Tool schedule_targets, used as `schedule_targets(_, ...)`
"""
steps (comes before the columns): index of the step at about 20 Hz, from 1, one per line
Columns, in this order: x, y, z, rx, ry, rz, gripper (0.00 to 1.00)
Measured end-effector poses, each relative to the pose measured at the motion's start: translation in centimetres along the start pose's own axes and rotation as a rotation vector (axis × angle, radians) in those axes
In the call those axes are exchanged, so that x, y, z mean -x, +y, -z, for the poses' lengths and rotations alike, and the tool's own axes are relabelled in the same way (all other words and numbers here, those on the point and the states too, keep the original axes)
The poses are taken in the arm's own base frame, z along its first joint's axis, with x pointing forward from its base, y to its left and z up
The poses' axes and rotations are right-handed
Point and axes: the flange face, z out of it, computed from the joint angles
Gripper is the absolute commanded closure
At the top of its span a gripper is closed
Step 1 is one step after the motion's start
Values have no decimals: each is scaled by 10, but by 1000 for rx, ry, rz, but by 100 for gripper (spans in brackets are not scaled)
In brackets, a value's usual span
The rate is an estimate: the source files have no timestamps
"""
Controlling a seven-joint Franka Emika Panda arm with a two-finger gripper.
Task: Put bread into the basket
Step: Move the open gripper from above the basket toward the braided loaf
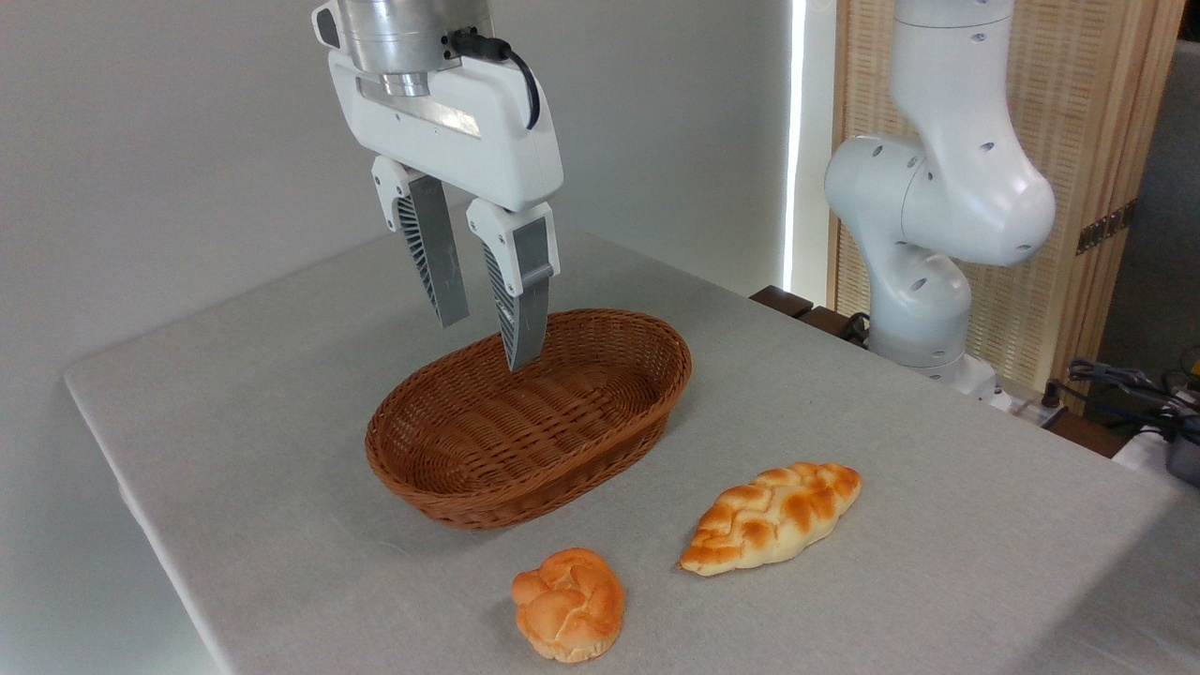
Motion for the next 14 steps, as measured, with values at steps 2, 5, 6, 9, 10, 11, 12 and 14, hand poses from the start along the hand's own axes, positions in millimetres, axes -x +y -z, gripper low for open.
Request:
schedule_targets(2,1,-1,0,0,0,2,0)
schedule_targets(5,4,-5,0,0,0,7,0)
schedule_targets(6,5,-5,0,0,0,8,0)
schedule_targets(9,6,-6,0,0,0,10,0)
schedule_targets(10,6,-6,0,0,0,10,0)
schedule_targets(11,6,-6,0,0,0,10,0)
schedule_targets(12,6,-6,0,-1,0,10,0)
schedule_targets(14,6,-7,0,-1,0,11,0)
